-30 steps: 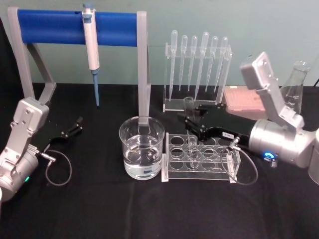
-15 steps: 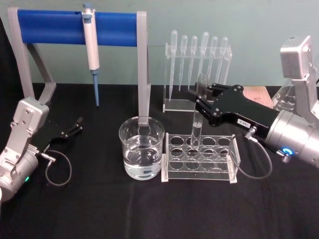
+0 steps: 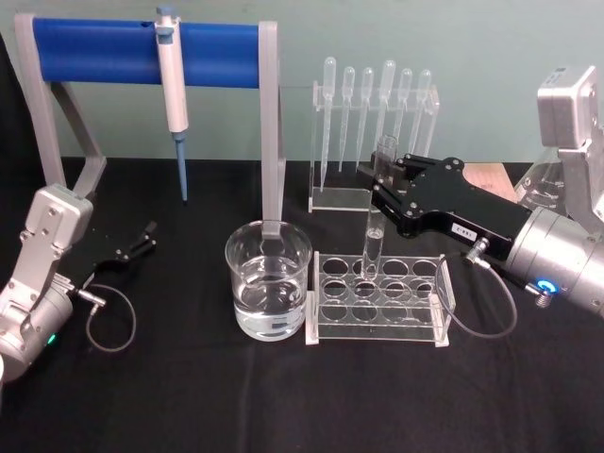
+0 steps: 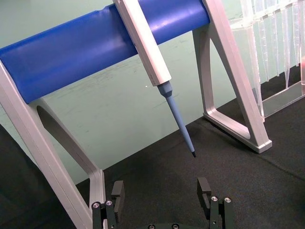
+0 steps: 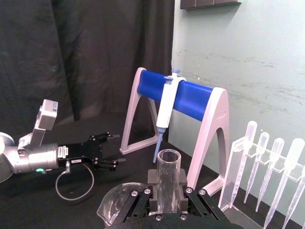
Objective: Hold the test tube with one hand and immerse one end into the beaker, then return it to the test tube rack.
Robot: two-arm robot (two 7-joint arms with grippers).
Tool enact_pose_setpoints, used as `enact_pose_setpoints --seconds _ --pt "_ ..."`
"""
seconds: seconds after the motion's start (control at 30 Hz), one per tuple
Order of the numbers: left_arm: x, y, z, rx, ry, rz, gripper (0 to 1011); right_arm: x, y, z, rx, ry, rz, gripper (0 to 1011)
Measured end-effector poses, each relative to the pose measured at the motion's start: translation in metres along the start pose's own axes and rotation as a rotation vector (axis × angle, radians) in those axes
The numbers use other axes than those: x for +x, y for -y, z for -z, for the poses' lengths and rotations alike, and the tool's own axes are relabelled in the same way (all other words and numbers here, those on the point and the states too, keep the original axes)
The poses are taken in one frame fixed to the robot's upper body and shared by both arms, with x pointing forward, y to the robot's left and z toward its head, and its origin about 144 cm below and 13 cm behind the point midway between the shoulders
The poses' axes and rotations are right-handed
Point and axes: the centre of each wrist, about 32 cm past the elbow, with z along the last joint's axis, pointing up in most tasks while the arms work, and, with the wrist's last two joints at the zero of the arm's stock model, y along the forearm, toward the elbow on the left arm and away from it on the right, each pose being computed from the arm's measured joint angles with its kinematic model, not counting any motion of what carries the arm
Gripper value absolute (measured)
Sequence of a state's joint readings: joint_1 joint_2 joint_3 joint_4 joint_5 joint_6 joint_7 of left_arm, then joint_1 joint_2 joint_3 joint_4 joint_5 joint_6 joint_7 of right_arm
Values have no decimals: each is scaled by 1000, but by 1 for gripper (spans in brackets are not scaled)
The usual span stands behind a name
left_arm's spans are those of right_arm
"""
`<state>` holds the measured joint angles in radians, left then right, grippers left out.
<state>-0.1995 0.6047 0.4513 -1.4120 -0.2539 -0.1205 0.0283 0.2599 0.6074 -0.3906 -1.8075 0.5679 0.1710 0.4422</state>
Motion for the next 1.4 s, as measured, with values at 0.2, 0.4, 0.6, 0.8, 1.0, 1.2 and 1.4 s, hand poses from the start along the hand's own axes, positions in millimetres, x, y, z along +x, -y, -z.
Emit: enact_pose_setpoints --seconds 0.2,0.4,0.6,0.8,1.0,1.2,1.4 --pt "0 0 0 0 0 0 1000 0 0 0 -2 -1 0 226" --pt "0 0 0 0 0 0 1000 0 0 0 -3 -1 -1 225" --pt "0 0 0 0 0 0 1000 0 0 0 -3 -1 -1 226" --pt "0 0 0 0 0 0 1000 0 -1 0 -4 -1 -1 226" --pt "0 0 0 0 0 0 1000 0 -1 0 -4 -1 -1 226" --pt "0 0 0 0 0 0 1000 0 -1 0 -4 -1 -1 225" --pt "0 0 0 0 0 0 1000 0 -1 0 -4 -1 -1 226"
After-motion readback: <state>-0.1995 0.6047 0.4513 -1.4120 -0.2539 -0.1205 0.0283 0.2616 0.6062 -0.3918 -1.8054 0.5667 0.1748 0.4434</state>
